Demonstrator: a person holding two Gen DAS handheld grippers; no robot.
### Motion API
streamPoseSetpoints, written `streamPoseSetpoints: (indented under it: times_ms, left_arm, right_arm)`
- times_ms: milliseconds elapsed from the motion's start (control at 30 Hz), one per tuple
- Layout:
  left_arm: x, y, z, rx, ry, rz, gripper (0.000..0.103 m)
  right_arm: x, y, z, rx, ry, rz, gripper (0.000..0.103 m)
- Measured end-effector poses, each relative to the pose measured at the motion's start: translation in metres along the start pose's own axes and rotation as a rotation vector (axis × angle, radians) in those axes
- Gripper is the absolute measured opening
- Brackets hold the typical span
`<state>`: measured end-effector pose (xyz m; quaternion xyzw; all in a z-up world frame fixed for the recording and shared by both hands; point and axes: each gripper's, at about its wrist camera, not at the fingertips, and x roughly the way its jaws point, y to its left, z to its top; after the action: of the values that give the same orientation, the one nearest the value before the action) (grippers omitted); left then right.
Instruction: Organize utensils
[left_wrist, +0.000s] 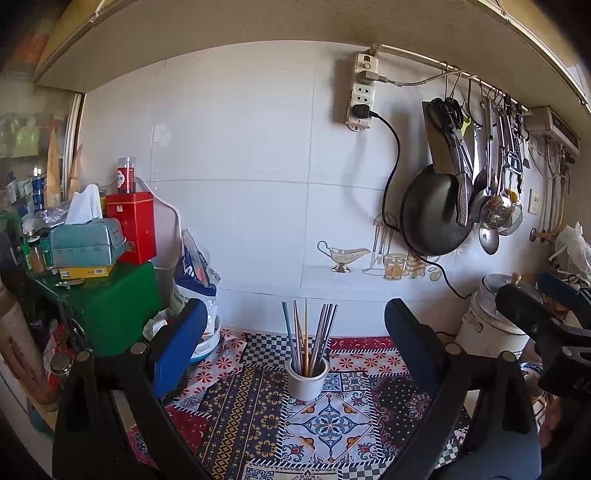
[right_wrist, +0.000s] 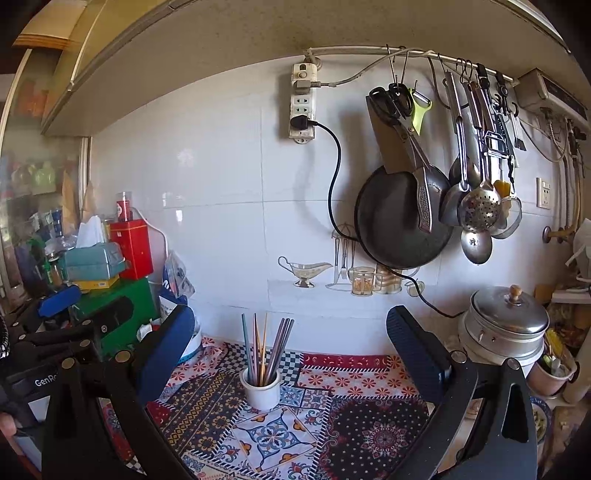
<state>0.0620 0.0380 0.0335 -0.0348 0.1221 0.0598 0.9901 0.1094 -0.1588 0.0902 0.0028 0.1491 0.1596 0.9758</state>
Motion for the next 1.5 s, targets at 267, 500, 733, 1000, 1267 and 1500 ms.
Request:
streamPoseSetpoints:
  times_ms: [267, 500, 733, 1000, 1267, 1500]
  left_arm:
    - [0.001, -0.003, 0.000, -0.004, 0.010, -0.008, 0.097]
    - [0.002, -0.005, 0.000, 0.002, 0.012, -0.011, 0.098]
    - [0.001, -0.010, -0.002, 0.018, 0.011, -0.013, 0.098]
    - [-0.001, -0.014, -0.002, 0.026, 0.010, -0.022, 0.098]
    - [-0.001, -0.018, -0.001, 0.039, 0.012, -0.022, 0.098]
    - [0.003, -0.018, -0.002, 0.034, 0.021, -0.027, 0.098]
  right_arm:
    - [-0.002, -0.002, -0.001, 0.014, 0.003, 0.001, 0.103]
    - [-0.004, -0.001, -0.003, 0.008, 0.003, -0.011, 0.103]
    - [-0.003, -0.001, -0.005, 0.004, 0.014, -0.011, 0.103]
    - [-0.003, -0.002, -0.006, 0.007, 0.014, -0.009, 0.103]
    - [-0.004, -0.005, -0.005, 0.017, 0.010, -0.012, 0.103]
    - [-0.002, -0.007, -0.004, 0.023, 0.007, -0.010, 0.103]
